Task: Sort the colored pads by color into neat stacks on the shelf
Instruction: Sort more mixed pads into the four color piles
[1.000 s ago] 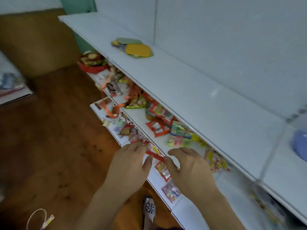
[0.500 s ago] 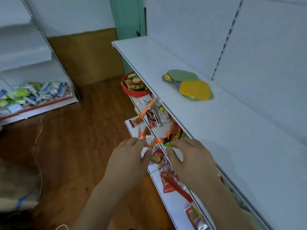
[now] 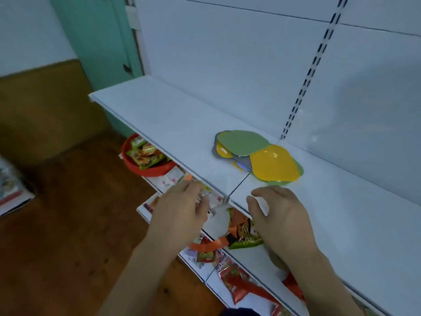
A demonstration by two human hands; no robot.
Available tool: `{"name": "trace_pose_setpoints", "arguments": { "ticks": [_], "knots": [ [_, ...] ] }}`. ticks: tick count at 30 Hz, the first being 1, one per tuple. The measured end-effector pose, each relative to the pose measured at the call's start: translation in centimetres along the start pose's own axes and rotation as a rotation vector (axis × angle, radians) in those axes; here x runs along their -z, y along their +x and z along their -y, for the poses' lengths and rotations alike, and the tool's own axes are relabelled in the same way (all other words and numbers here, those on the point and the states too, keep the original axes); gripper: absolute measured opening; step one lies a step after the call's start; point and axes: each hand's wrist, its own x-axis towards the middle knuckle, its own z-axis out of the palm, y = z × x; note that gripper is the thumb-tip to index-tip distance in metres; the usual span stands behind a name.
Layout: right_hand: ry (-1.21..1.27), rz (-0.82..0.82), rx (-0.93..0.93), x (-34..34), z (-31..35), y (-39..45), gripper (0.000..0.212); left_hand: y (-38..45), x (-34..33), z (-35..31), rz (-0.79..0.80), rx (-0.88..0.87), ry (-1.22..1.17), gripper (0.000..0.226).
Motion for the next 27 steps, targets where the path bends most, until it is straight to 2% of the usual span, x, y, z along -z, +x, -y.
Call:
{"name": "trace_pose_setpoints", "arguments": {
  "ticks": [4, 10, 15, 17, 20, 23, 25, 27],
  "knots": [
    [-0.062, -0.088, -0.082, -0.7, -0.8, 2.8, 0.027, 6.2, -0.6, 0.0, 0.008, -0.126, -0.066, 0.031],
    [-0.145, -0.14, -0.197, -2.7, -3.0, 6.5, 0.027, 14.6, -3.6, -1.2, 0.003, -0.308, -0.081, 0.042],
    [-0.206, -0.139, -0.232, -4.5, -3.9, 7.7, 0.032, 18.4, -5.7, -2.5, 0.176, -0.413, -0.01, 0.066],
    [-0.217, -0.131, -0.27, -4.9, -3.8, 7.6, 0.036, 19.3, -6.0, -2.6, 0.183, -0.45, 0.053, 0.068],
    [-0.236, -0.129, -0.303, -5.1, -3.3, 7.4, 0.035, 20.9, -5.8, -2.1, 0.136, -0.541, 0.077, 0.058],
    [-0.229, -0.136, -0.355, -5.5, -2.6, 7.0, 0.033, 22.2, -5.1, -1.7, 0.125, -0.574, -0.01, 0.04],
    [-0.223, -0.167, -0.396, -6.0, -1.7, 6.8, 0.03, 23.3, -4.4, -1.2, 0.157, -0.519, -0.127, 0.03],
    [-0.222, -0.196, -0.424, -6.4, -1.3, 6.6, 0.028, 24.8, -3.6, -0.3, 0.212, -0.391, -0.383, 0.023]
  ]
}}
